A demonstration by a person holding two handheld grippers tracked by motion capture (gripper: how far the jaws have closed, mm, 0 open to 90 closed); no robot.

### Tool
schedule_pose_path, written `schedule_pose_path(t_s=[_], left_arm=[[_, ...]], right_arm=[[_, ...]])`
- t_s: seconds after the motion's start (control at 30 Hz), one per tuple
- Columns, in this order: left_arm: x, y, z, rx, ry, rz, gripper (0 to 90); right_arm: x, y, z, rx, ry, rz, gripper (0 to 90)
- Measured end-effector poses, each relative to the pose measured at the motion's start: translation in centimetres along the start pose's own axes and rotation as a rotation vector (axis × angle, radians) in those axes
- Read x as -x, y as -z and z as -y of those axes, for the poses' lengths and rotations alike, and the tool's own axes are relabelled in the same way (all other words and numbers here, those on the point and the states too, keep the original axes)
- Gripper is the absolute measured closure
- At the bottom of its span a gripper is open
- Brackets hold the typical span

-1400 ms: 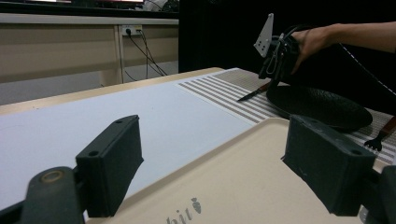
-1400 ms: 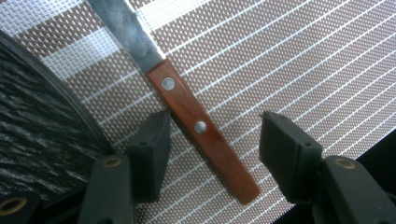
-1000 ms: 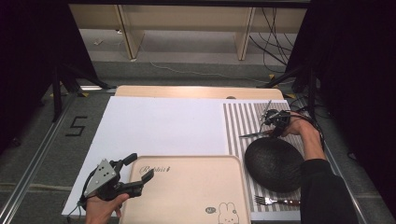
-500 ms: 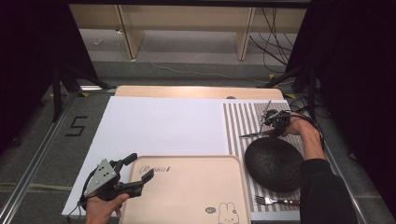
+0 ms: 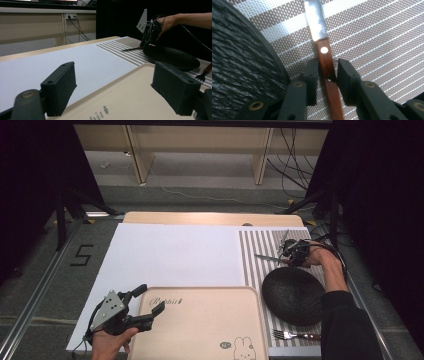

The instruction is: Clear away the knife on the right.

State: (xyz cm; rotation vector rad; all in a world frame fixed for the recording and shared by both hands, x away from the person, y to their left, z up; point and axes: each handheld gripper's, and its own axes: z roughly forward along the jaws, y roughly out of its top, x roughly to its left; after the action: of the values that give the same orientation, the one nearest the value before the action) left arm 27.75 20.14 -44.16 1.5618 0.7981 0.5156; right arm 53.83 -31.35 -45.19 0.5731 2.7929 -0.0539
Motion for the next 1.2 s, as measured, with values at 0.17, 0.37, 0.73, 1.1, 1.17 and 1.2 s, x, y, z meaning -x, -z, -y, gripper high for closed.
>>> schedule_pose_path(t_s=[0.17, 0.37, 0.73, 1.1, 1.17, 1.2], left_arm=[[0.0, 0.0, 0.0, 0.0, 0.0, 0.0, 18.3], [0.0, 0.0, 0.0, 0.001, 0.0, -0.001, 18.3], [0.0, 0.0, 0.0, 0.0, 0.0, -0.002, 18.3], [0.0, 0.0, 0.0, 0.0, -0.001, -0.007, 18.3], [0.0, 0.0, 0.0, -0.001, -0.001, -0.007, 18.3], [0.0, 0.0, 0.0, -0.002, -0.002, -0.007, 18.3]], right_arm=[[-0.1, 0.0, 0.0, -0.003, 0.022, 0.001, 76.1], [-0.2, 0.1, 0.0, 0.004, 0.041, 0.019, 76.7], [-0.2, 0.8, 0.0, -0.004, 0.068, 0.077, 77.2], [-0.3, 2.3, 0.4, 0.021, 0.049, 0.131, 77.2], [-0.2, 2.7, 0.4, 0.039, 0.05, 0.146, 77.2], [-0.3, 3.0, 0.5, 0.045, 0.041, 0.158, 77.2]])
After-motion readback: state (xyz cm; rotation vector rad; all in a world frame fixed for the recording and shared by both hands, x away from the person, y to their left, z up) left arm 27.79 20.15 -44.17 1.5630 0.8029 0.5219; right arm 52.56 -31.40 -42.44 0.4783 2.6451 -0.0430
